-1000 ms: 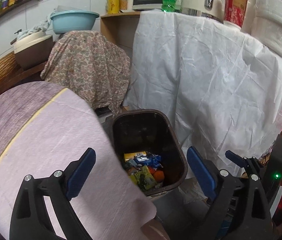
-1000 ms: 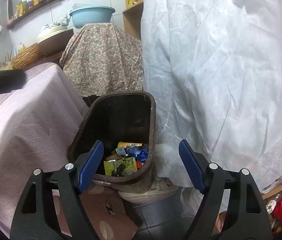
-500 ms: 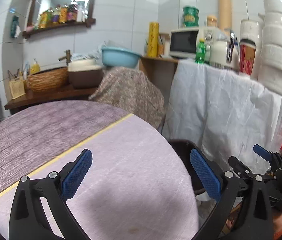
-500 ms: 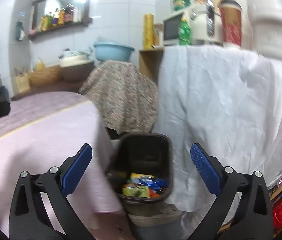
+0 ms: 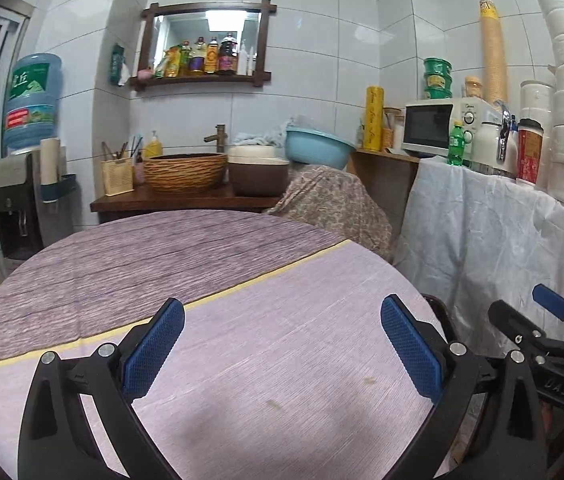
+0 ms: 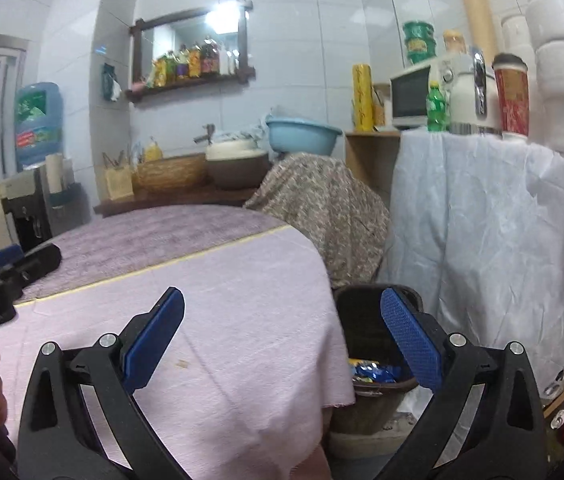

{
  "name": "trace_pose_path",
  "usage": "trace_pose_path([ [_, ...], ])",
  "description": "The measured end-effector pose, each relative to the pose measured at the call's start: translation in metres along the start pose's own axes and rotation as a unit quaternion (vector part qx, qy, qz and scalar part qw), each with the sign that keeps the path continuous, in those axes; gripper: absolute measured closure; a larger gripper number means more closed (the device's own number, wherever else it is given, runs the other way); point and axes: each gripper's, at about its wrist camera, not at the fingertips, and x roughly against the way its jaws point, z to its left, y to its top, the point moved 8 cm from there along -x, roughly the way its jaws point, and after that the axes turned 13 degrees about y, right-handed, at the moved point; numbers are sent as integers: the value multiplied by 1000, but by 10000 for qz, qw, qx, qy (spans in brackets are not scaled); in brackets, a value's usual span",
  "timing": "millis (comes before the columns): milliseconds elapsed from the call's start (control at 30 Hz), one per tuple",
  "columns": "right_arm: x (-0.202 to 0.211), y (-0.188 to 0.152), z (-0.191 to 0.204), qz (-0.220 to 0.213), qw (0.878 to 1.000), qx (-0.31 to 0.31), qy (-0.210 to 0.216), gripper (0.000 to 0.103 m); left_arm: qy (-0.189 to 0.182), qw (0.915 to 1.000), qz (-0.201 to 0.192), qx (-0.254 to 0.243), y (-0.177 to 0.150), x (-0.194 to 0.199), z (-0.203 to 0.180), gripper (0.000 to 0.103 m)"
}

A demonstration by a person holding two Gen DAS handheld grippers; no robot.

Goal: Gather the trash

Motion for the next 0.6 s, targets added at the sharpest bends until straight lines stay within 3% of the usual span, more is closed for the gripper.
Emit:
trace_pose_path([
  [233, 10, 6, 38, -86, 9993, 368, 52, 6, 331, 9992, -128, 156, -2, 22, 26, 5],
  [600, 27, 12, 58, -168, 9987, 377, 286, 6, 772, 9956, -382, 369, 4, 44, 47, 5],
])
